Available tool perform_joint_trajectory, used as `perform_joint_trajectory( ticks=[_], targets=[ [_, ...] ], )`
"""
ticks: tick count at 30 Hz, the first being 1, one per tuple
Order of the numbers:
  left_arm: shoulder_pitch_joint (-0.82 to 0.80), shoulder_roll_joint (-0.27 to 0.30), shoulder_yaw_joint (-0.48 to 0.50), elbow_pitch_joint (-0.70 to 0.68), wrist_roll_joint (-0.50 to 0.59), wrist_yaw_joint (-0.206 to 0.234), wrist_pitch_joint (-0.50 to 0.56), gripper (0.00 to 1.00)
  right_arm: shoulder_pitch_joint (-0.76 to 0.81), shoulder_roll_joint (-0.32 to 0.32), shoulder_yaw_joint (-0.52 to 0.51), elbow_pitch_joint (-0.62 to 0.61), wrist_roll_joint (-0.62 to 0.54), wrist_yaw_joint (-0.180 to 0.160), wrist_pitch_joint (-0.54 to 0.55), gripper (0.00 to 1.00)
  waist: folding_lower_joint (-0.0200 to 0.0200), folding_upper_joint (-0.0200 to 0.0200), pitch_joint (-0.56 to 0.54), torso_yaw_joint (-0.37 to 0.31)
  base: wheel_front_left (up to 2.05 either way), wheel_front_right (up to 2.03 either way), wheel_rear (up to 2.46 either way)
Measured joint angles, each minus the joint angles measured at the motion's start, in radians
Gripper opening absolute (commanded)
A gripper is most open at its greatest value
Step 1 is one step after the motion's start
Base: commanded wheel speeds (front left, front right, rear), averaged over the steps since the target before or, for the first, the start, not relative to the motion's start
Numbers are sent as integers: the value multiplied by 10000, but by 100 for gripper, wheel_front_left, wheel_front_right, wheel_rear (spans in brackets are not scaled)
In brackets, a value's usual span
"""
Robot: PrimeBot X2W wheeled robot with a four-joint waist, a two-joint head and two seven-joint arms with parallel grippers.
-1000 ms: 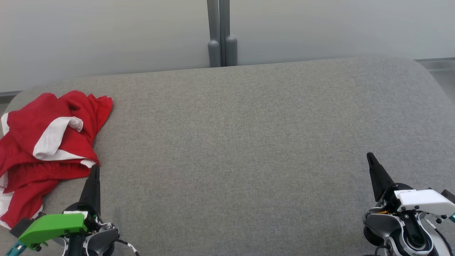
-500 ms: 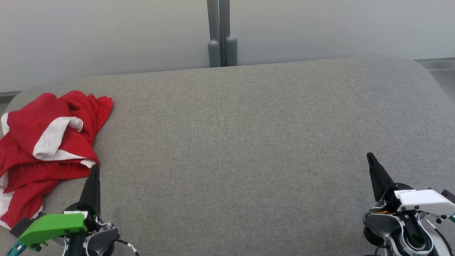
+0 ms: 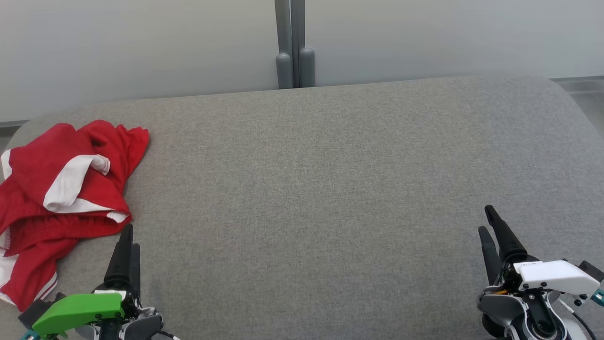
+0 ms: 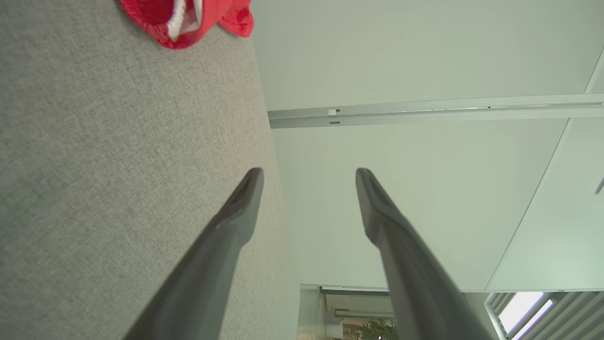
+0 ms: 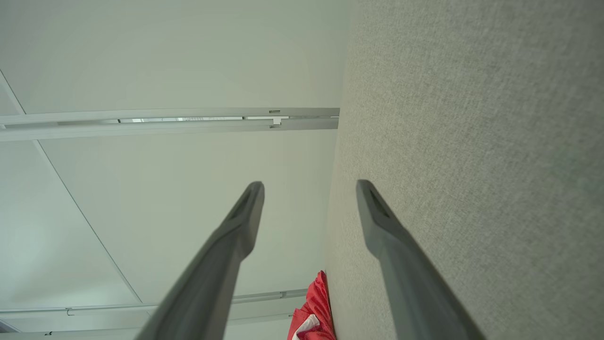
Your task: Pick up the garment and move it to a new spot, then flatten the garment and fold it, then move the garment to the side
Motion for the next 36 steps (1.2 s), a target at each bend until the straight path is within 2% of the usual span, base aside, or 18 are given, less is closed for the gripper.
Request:
perform_joint_trajectory(
  ticks=[4, 6, 18, 21, 36],
  targets=[
    [-6, 21, 13, 27, 719, 0, -163, 100, -25, -67, 96, 71, -518, 0, -153, 100, 0, 0, 16, 2, 0, 0, 0],
    [-19, 17, 12, 27, 1521, 2, -293, 100, -62, -92, 104, 105, -1235, 0, -305, 100, 0, 0, 37, 6, 0, 0, 0],
    [-63, 2, -10, 150, 3699, 46, -775, 100, -181, -59, 341, 107, -3582, 0, -790, 100, 0, 0, 74, 4, 0, 0, 0],
    [-64, 0, -92, 245, 4541, 128, -918, 100, -192, -59, 460, 136, -4320, 0, -955, 100, 0, 0, 81, -3, 0, 0, 0],
    [-105, 2, -232, 418, 6796, 261, -1492, 100, -299, -69, 698, 261, -6625, 2, -1507, 100, 0, 0, 112, -21, 0, 0, 0]
  ],
)
